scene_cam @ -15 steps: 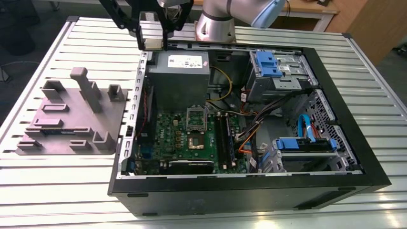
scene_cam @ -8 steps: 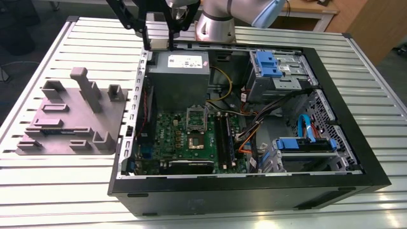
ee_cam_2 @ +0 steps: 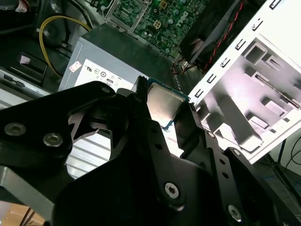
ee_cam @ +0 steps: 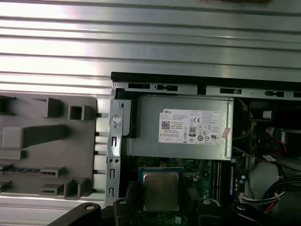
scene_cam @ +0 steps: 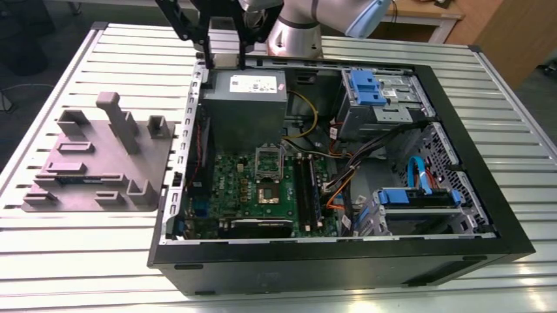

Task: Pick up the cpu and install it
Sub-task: 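Pick up the cpu and move it towards the insertion slot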

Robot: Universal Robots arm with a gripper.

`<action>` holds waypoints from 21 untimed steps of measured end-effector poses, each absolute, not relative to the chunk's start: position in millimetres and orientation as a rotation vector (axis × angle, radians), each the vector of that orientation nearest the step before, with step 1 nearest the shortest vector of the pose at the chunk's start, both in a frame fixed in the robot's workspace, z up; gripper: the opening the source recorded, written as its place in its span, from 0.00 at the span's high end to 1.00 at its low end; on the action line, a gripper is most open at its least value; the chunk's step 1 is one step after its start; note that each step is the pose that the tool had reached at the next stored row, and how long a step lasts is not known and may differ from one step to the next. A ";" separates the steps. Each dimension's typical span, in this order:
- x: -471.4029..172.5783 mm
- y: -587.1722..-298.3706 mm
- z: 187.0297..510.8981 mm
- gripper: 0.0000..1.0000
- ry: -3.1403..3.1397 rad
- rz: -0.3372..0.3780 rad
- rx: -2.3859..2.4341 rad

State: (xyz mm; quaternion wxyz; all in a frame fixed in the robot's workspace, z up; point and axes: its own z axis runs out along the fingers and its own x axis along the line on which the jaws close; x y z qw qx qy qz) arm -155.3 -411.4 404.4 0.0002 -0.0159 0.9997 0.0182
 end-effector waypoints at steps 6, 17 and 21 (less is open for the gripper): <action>-147.2 -411.4 404.4 0.53 3.140 0.057 -0.050; -131.6 -411.4 404.3 0.53 3.140 0.057 -0.050; -124.4 -411.4 404.3 0.53 3.140 0.057 -0.050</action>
